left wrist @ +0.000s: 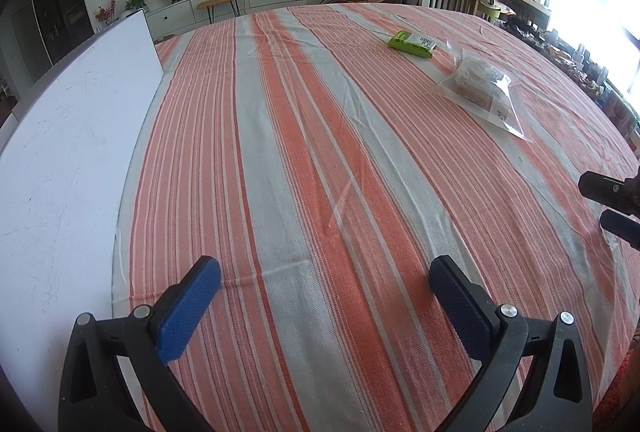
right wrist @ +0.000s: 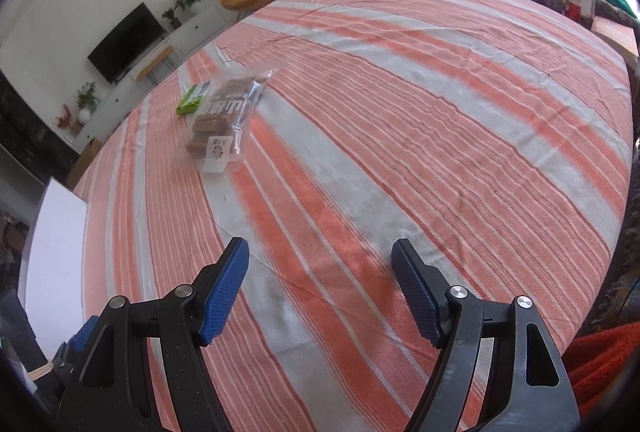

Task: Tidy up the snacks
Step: 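Lower the right gripper around the clear bag of cake bars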

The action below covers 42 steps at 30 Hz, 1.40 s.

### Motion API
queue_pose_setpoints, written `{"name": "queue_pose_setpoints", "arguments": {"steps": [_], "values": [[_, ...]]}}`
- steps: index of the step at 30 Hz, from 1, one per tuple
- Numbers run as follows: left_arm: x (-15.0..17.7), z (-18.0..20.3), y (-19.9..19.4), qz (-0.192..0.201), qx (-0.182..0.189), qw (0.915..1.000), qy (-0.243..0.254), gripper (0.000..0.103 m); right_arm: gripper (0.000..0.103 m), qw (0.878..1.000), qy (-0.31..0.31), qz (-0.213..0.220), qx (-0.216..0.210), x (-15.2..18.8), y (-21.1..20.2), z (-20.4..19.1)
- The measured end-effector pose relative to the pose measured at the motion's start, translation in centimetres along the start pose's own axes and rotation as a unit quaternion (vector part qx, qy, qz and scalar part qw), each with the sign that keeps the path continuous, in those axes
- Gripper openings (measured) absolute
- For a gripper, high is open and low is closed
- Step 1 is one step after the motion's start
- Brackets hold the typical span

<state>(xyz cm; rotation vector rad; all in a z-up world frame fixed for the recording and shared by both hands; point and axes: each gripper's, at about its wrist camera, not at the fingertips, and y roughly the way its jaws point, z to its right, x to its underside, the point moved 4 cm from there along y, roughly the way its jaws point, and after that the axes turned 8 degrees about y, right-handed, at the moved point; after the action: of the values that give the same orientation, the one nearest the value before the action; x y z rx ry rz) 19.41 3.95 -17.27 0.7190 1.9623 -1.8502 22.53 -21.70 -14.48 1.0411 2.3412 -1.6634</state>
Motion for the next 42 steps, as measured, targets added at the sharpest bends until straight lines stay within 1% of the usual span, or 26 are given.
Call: {"name": "queue_pose_setpoints", "arguments": {"steps": [2, 4, 7, 8, 11, 12, 13, 14, 15, 16, 17, 18, 19, 20, 22, 24, 28, 30, 31, 32, 34, 38, 42], "values": [[0.0, 0.0, 0.0, 0.000, 0.000, 1.0000, 0.000, 0.103, 0.078, 1.000, -0.002, -0.023, -0.007, -1.8, 1.3, -1.6], [0.0, 0.0, 0.0, 0.000, 0.000, 1.0000, 0.000, 0.103, 0.078, 0.999, 0.006, -0.034, -0.012, -3.7, 2.5, -3.5], [0.0, 0.0, 0.0, 0.000, 0.000, 1.0000, 0.000, 0.103, 0.078, 0.998, 0.036, -0.052, -0.017, -6.5, 5.1, -6.3], [0.0, 0.0, 0.0, 0.000, 0.000, 1.0000, 0.000, 0.103, 0.077, 0.997, 0.041, -0.060, -0.010, -7.2, 6.2, -7.3], [0.0, 0.0, 0.0, 0.000, 0.000, 1.0000, 0.000, 0.103, 0.077, 0.996, 0.026, -0.083, 0.037, -7.9, 9.7, -9.9], [0.0, 0.0, 0.0, 0.000, 0.000, 1.0000, 0.000, 0.103, 0.082, 0.994, 0.010, -0.085, 0.064, -7.9, 10.8, -10.7], [0.0, 0.0, 0.0, 0.000, 0.000, 1.0000, 0.000, 0.103, 0.091, 0.993, -0.011, -0.074, 0.091, -7.8, 11.5, -11.4], [0.0, 0.0, 0.0, 0.000, 0.000, 1.0000, 0.000, 0.103, 0.093, 0.990, -0.037, -0.065, 0.117, -7.5, 12.1, -12.0], [0.0, 0.0, 0.0, 0.000, 0.000, 1.0000, 0.000, 0.103, 0.093, 0.985, -0.080, -0.053, 0.146, -7.1, 12.7, -12.7], [0.0, 0.0, 0.0, 0.000, 0.000, 1.0000, 0.000, 0.103, 0.095, 0.981, -0.121, -0.033, 0.151, -6.7, 12.8, -13.2], [0.0, 0.0, 0.0, 0.000, 0.000, 1.0000, 0.000, 0.103, 0.094, 0.978, -0.150, -0.022, 0.140, -6.5, 12.7, -13.3], [0.0, 0.0, 0.0, 0.000, 0.000, 1.0000, 0.000, 0.103, 0.092, 0.979, -0.161, -0.016, 0.125, -6.5, 12.5, -12.8], [0.0, 0.0, 0.0, 0.000, 0.000, 1.0000, 0.000, 0.103, 0.091, 0.981, -0.158, -0.013, 0.115, -6.5, 12.1, -11.8], [0.0, 0.0, 0.1, 0.000, 0.000, 1.0000, 0.000, 0.103, 0.083, 0.983, -0.152, -0.008, 0.103, -6.7, 11.4, -10.7], [0.0, 0.0, 0.1, 0.000, 0.000, 1.0000, -0.001, 0.103, 0.065, 0.980, -0.170, 0.005, 0.101, -6.8, 10.1, -9.1], [-0.1, 0.1, 0.1, 0.000, 0.000, 1.0000, -0.001, 0.103, 0.063, 0.981, -0.169, 0.006, 0.098, -6.9, 9.1, -6.9], [-0.1, 0.1, 0.1, 0.000, 0.000, 1.0000, -0.001, 0.103, 0.064, 0.981, -0.163, 0.027, 0.102, -6.6, 6.9, -2.5], [-0.1, 0.1, 0.1, 0.000, 0.000, 1.0000, -0.001, 0.103, 0.067, 0.982, -0.158, 0.041, 0.095, -6.6, 6.1, -0.8], [-0.1, 0.1, 0.1, 0.000, 0.000, 1.0000, -0.001, 0.103, 0.071, 0.982, -0.158, 0.050, 0.095, -6.5, 5.9, -0.3], [-0.1, 0.1, 0.1, 0.000, 0.000, 1.0000, -0.001, 0.103, 0.077, 0.981, -0.157, 0.057, 0.095, -6.4, 5.7, 0.1], [0.0, 0.1, 0.1, 0.000, 0.000, 1.0000, -0.001, 0.103, 0.081, 0.983, -0.148, 0.054, 0.091, -6.7, 5.7, 0.3], [0.0, 0.1, 0.1, 0.000, 0.000, 1.0000, -0.001, 0.103, 0.086, 0.982, -0.151, 0.052, 0.097, -6.9, 5.9, 0.3], [-0.1, 0.1, 0.1, 0.000, 0.000, 1.0000, -0.001, 0.103, 0.087, 0.983, -0.149, 0.052, 0.095, -6.7, 5.7, 0.6]]}}
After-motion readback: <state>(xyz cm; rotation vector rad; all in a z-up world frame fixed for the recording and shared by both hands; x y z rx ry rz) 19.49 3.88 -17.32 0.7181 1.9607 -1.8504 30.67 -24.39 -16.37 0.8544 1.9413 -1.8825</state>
